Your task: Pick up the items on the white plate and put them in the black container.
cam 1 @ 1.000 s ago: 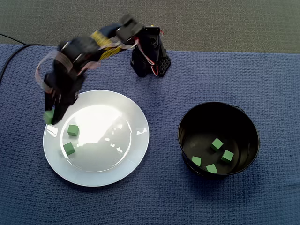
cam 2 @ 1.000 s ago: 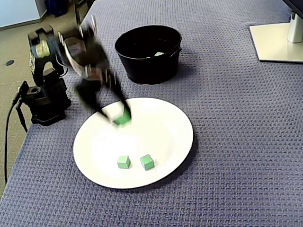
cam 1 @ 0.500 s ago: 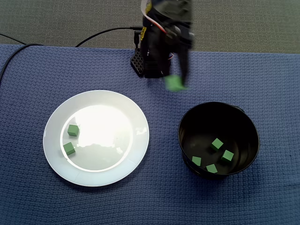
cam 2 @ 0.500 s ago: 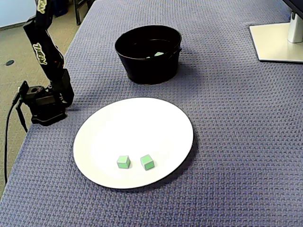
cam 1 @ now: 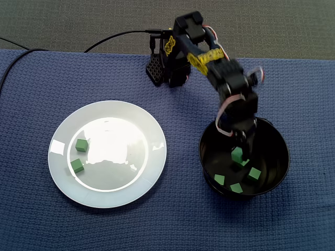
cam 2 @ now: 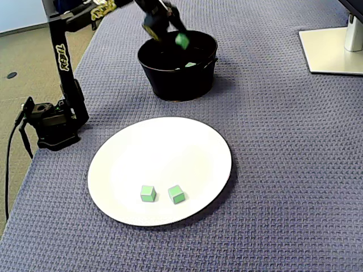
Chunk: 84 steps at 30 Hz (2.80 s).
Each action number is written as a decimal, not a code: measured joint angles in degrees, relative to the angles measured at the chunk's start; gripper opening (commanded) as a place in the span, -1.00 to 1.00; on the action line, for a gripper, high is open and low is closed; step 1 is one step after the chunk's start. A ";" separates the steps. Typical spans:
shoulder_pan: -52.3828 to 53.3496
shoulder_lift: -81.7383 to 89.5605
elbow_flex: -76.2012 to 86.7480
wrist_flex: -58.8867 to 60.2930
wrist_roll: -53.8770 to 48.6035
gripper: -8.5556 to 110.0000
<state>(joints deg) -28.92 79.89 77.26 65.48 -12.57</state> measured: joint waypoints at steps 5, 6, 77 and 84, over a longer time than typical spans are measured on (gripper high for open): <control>-2.37 -4.66 1.58 -0.44 -0.62 -0.17; -2.29 -4.66 1.58 -0.44 -0.88 -0.08; 73.92 -32.78 -27.07 20.57 -21.45 -0.48; 73.83 -33.93 -28.56 20.57 -21.45 -0.48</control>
<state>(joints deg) 44.91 45.97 48.69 86.04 -34.01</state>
